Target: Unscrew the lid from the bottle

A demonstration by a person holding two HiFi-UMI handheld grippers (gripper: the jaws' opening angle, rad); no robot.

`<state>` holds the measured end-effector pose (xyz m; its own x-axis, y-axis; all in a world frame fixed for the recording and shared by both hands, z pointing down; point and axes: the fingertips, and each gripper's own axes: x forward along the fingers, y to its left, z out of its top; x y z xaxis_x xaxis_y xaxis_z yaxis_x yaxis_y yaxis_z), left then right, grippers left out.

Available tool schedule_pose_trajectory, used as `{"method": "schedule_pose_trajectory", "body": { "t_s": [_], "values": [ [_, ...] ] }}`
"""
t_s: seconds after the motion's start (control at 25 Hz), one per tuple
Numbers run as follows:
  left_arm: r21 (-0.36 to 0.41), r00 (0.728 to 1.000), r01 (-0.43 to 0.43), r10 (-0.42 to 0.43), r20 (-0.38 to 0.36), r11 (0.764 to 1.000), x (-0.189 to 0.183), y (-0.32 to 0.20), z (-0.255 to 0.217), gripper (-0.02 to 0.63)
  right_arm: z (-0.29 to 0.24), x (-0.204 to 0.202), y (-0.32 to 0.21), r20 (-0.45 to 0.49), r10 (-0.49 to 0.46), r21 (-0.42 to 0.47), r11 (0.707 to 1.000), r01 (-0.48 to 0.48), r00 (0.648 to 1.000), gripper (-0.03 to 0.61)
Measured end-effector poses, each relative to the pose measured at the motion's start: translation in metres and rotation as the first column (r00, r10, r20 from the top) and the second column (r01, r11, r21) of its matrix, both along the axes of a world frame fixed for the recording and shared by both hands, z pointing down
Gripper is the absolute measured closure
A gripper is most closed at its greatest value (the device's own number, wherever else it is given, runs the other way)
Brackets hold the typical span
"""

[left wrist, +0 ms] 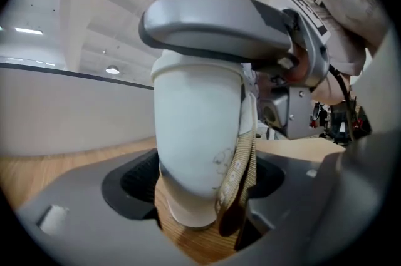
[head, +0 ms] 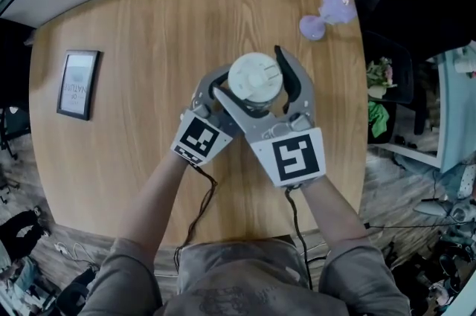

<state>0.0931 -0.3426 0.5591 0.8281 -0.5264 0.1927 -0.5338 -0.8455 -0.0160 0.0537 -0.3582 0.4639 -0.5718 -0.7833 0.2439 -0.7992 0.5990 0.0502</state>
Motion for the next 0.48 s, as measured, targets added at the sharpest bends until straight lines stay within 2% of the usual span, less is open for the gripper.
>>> {"method": "schedule_pose_trajectory", "body": {
  "t_s": [0.12, 0.24, 0.36, 0.48],
  "values": [
    [-0.001, 1.0, -0.014, 0.014, 0.008, 1.0, 0.001, -0.001, 0.001, 0.252, 0.002, -0.002, 0.001, -0.001, -0.08, -0.025, 0.996, 0.08, 0.997, 0.101],
    [-0.017, 1.0, -0.019, 0.019, -0.001, 1.0, 0.0, 0.0, 0.001, 0.252, 0.002, -0.006, 0.005, 0.003, -0.202, -0.051, 0.978, 0.202, 0.979, 0.101],
    [-0.012, 0.999, -0.036, 0.037, 0.002, 0.999, 0.0, 0.0, 0.0, 0.252, 0.001, -0.009, 0.01, 0.007, -0.344, -0.068, 0.937, 0.343, 0.939, 0.101],
    [-0.011, 0.999, -0.048, 0.048, 0.004, 0.999, 0.001, 0.0, 0.001, 0.252, 0.002, -0.011, 0.015, -0.002, -0.481, -0.071, 0.875, 0.479, 0.877, 0.101]
  ]
}}
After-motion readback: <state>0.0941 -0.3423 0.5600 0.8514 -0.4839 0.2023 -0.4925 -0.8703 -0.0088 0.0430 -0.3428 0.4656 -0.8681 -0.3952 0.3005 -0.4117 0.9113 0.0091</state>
